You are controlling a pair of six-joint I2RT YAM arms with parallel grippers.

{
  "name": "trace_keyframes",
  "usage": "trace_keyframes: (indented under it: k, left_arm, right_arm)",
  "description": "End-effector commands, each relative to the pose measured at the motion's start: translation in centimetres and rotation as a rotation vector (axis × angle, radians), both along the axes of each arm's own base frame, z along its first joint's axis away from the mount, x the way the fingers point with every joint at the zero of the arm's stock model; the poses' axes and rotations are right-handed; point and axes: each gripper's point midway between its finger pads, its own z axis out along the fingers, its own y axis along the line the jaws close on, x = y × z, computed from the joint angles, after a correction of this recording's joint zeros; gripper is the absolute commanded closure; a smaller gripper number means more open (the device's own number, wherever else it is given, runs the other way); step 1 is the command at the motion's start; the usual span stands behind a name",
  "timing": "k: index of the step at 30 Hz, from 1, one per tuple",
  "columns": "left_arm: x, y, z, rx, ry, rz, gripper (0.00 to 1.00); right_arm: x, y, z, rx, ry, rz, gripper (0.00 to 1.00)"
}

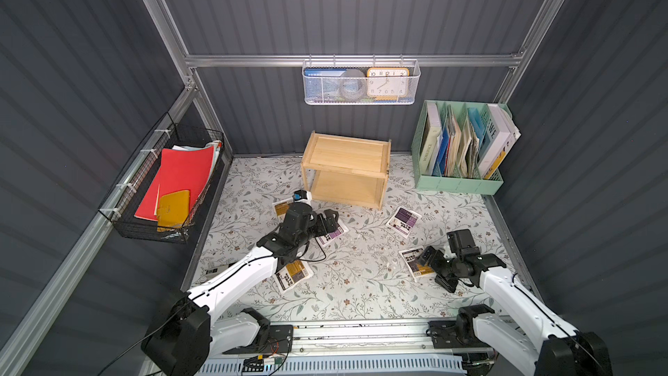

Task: Place the bagged coffee beans on the shelf by color
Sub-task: Adjust the bagged coffee beans at the center of the board.

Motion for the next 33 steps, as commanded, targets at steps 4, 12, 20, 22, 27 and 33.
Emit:
trace_keyframes:
  k: [4,12,20,22,27,33]
  left_arm:
    - [0.3,-1.7,0.2,-0.018,-0.011,0.004,0.00]
    - [0.3,-2.6,-0.2,-0.014,0.000,0.001,0.00]
    - [0.2,-2.8,-0.4,-0.009,0.002,-0.003,0.00]
    - [0.2,-2.9,-0.5,-0.008,0.002,-0.006,0.00]
    - [0.2,-3.0,-0.7,-0.006,0.004,-0.007,0.00]
    - [0.0,-3.1,-0.9,-0.001,0.005,-0.019,0.00]
  right_arm:
    - [2.2,5.3,0.4,0.003,-0.052,0.101,0.02]
    - [3.3,9.0,2.3,-0.059,-0.074,0.216,0.01]
    - [3.9,4.0,2.3,-0.127,-0.120,0.094,0.01]
    - [3.9,2.9,1.8,-0.141,-0.106,0.070,0.01]
    - [4.6,2.0,0.7,-0.173,-0.091,0.061,0.01]
    - [6.5,2.7,-0.3,-0.198,-0.049,0.125,0.01]
